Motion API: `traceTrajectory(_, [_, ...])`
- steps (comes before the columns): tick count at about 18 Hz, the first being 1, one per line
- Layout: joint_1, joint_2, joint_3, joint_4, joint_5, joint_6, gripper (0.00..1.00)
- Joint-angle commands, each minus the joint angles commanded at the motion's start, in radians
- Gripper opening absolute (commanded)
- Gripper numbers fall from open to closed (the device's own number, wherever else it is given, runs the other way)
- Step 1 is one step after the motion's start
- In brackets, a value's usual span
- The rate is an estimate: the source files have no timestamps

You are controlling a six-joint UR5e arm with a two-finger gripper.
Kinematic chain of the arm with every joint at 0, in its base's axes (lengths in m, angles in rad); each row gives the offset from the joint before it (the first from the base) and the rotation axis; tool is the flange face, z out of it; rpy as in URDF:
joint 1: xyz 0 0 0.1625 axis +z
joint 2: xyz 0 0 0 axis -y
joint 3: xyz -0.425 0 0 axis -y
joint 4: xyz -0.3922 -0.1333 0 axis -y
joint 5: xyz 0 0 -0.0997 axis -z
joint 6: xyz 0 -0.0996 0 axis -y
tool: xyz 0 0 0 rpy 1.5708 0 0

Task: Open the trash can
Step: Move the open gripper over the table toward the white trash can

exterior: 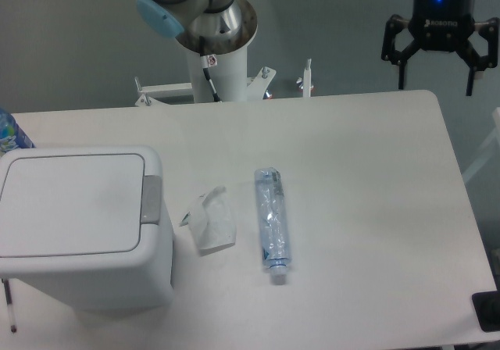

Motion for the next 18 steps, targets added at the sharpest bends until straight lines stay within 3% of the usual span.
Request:
traceTrajectory(5, [-0.002,0.003,0.008,0.003,-0.005,-0.015,1.00])
traceTrajectory(8, [-0.021,0.000,0.018,0.005,-0.003,-0.214,1.00])
traceTrajectory(11, [-0.112,-0.044,0.081,0.006,0.002,-0.449,1.00])
traceTrajectory(18, [-0.231,-0.057,0.083,0.049,-0.002,-0.707,1.00])
